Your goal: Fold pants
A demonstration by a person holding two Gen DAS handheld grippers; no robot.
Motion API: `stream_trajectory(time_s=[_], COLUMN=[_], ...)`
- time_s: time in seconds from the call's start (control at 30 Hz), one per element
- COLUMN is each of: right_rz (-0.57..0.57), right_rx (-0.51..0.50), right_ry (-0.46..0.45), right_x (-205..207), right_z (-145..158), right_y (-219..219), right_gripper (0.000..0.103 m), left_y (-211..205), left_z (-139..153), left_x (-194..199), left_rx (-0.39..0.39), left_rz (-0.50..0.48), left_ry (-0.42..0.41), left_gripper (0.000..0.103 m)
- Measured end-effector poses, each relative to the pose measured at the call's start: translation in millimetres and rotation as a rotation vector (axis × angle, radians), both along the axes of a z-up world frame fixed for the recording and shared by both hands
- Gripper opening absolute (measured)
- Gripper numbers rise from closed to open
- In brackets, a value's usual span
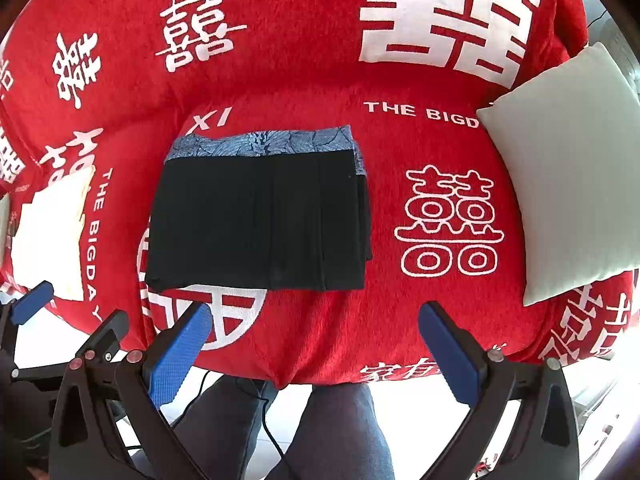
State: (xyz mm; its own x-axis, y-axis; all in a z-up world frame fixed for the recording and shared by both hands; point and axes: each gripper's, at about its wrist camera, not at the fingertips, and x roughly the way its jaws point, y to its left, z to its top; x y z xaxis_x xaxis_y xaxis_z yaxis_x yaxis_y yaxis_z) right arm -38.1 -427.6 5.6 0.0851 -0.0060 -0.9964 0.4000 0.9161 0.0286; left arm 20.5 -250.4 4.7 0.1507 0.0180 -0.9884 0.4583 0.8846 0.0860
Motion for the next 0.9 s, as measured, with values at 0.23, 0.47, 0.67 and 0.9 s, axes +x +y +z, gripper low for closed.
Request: stream_trajectory(time_s=[0.23,0.47,0.67,0.9], right_rz=[0.012,0.013,0.015,0.028], right_rx=[0.000,-0.005,-0.009,-0.008], right_ry=[-0.004,-0.011,-0.013,-0.011], right_x=[2.0,3.5,4.0,7.0], right_z=[0.9,2.7,3.5,3.8], right_y=[1.7,2.6,2.3,1.8], right_gripper=[0.103,0.103,0.103,0.103], left_y=[0.4,-2.4,-5.2,-5.5], left_z=[0.2,2.7,4.1,4.2], left_x=[-0.1,-0.3,-0.1,0.5], left_rx=[0.001,-0.002,-0.009,-0.011], left_rz=[0.008,0.006,0.010,0.016], left_ry=[0.001,-0.010,-0.009,-0.009], left_gripper=[0.103,0.103,0.103,0.103])
